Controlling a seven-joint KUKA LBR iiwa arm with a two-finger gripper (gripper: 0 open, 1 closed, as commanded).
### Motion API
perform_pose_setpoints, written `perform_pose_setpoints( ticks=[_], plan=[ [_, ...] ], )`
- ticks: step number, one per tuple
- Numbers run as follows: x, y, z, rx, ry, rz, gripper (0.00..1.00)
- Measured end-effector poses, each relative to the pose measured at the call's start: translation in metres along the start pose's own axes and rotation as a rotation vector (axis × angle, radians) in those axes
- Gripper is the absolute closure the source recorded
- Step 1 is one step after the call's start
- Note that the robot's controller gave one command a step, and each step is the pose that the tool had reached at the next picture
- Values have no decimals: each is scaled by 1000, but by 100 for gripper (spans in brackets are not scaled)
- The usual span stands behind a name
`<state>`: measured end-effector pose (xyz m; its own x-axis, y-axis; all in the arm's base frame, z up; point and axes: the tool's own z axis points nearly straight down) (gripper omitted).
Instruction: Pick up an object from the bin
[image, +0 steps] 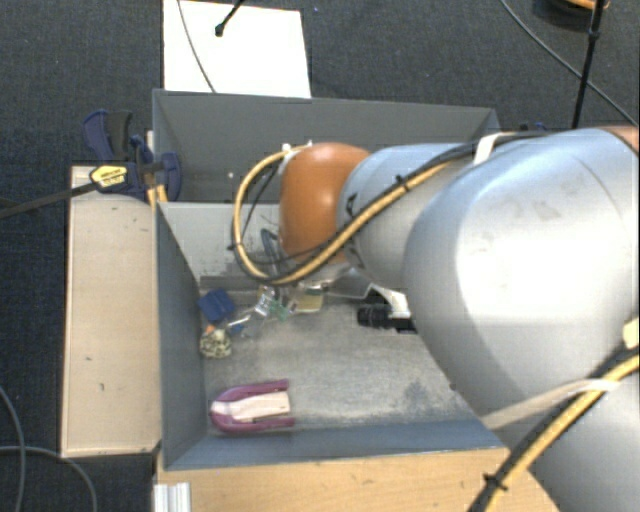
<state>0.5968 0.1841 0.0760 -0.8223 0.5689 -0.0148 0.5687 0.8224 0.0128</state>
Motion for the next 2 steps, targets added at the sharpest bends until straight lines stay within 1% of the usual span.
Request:
perform_pose_setpoints(
  ticks=[1,2],
  plan=[
    [-1,-1,-1,1,-2,-3,100],
    [-4,2,-78,5,9,-9,100]
  ],
)
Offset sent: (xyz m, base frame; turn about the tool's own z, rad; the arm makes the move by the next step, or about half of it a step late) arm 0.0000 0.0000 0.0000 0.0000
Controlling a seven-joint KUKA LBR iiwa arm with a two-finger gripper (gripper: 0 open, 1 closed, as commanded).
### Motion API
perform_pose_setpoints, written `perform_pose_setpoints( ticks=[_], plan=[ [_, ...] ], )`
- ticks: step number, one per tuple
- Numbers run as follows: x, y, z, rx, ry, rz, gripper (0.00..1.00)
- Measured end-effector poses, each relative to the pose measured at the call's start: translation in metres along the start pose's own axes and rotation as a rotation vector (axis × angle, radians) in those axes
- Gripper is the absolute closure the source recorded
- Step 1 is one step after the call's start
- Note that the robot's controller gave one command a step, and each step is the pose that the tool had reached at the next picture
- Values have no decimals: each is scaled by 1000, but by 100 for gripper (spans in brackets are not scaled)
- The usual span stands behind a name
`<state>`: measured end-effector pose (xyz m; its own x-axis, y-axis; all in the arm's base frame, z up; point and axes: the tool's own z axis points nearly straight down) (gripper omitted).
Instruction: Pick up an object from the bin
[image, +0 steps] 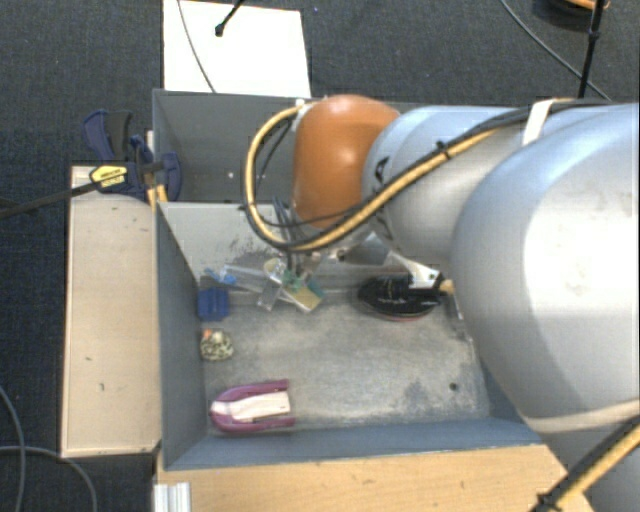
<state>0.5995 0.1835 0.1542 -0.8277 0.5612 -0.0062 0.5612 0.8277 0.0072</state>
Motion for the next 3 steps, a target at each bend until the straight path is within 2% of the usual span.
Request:
perform_pose_setpoints(
  ticks=[1,2,3],
  plan=[
    [-1,1,-9,4,3,-6,100],
    [-2,2,-36,3,2,-14,100],
    [-3,2,-37,3,1,-19,100]
  ],
)
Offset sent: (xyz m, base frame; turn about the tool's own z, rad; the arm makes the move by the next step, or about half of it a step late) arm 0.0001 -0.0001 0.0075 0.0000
